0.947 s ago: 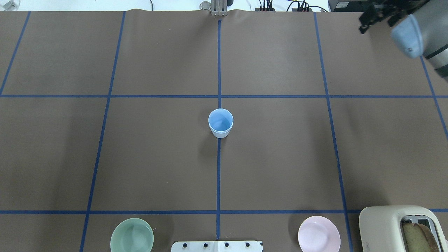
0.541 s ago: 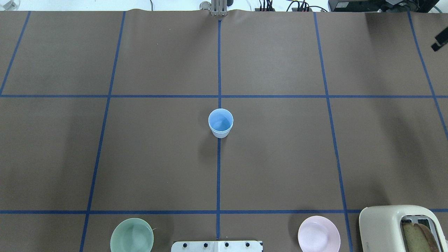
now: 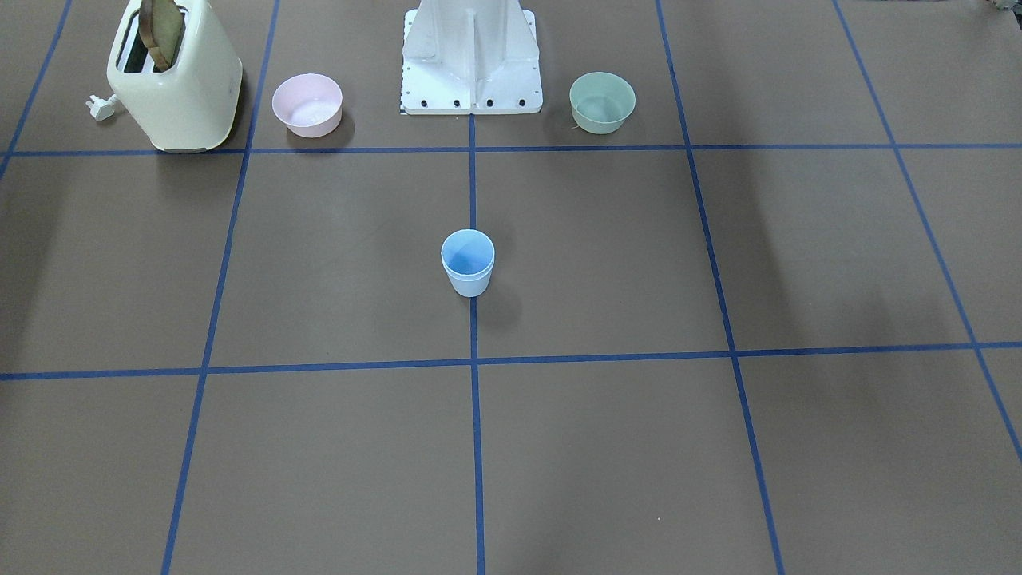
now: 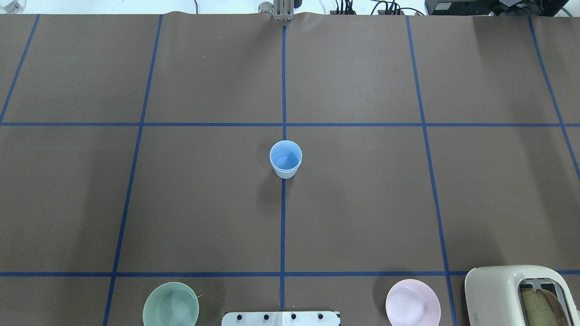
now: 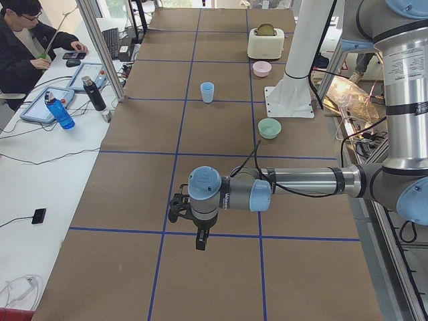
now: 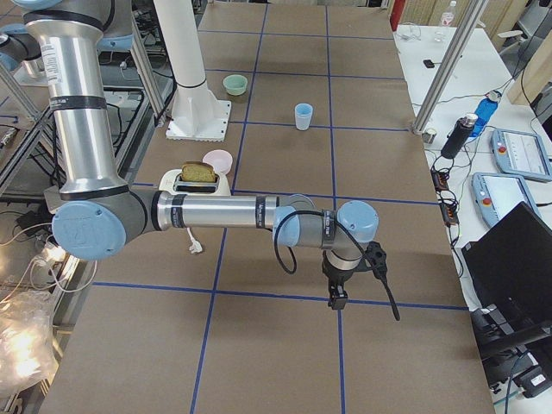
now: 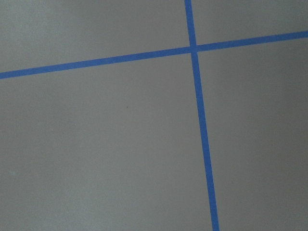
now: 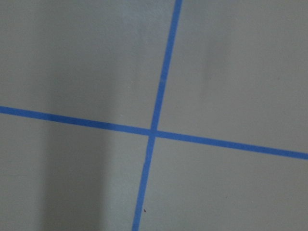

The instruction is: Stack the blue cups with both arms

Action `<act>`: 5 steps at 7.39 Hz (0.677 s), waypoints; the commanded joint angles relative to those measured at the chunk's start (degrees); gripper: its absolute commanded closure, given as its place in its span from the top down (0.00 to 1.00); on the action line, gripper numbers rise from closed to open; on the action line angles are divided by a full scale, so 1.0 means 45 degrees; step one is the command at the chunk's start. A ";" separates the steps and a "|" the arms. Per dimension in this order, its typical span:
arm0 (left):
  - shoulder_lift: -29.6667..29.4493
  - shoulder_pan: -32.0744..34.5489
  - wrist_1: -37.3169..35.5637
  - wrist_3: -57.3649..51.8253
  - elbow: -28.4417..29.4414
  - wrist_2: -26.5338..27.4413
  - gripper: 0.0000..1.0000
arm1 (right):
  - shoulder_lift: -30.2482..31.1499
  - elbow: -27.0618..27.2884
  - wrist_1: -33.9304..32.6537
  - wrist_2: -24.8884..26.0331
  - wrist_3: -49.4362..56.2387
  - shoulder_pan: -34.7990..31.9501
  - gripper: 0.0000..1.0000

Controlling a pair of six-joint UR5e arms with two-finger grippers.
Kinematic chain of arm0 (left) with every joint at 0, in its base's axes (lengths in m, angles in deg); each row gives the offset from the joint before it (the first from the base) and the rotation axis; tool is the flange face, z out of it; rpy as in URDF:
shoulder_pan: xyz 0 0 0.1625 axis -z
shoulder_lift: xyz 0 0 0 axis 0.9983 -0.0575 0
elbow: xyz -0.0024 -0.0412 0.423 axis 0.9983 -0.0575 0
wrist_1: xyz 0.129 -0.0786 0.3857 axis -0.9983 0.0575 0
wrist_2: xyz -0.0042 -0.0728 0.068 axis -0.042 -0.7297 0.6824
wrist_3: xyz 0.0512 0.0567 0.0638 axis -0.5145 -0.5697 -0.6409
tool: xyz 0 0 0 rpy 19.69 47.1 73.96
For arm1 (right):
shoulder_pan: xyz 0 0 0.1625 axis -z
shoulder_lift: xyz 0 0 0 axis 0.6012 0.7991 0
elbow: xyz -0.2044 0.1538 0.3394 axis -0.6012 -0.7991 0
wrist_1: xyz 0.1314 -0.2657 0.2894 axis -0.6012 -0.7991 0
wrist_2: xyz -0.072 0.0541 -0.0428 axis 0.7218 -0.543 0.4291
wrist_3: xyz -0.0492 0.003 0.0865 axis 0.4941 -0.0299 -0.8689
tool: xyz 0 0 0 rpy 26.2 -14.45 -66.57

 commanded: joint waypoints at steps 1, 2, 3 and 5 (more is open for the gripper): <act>-0.0078 -0.0034 0.0007 0.0035 0.0016 0.0023 0.98 | 0.0267 0.0019 -0.0019 -0.0011 -0.0014 -0.0452 1.00; -0.0098 -0.0014 0.0007 0.0016 0.0016 0.0023 0.98 | 0.0307 0.0019 -0.0019 -0.0011 -0.0033 -0.0453 1.00; -0.0117 -0.0034 0.0007 0.0035 0.0074 0.0023 0.98 | 0.0326 0.0038 0.0001 -0.0031 -0.0053 -0.0453 1.00; -0.0118 -0.0034 0.0007 0.0035 0.0075 0.0023 0.98 | 0.0405 0.0077 0.0001 -0.0050 -0.0111 -0.0453 1.00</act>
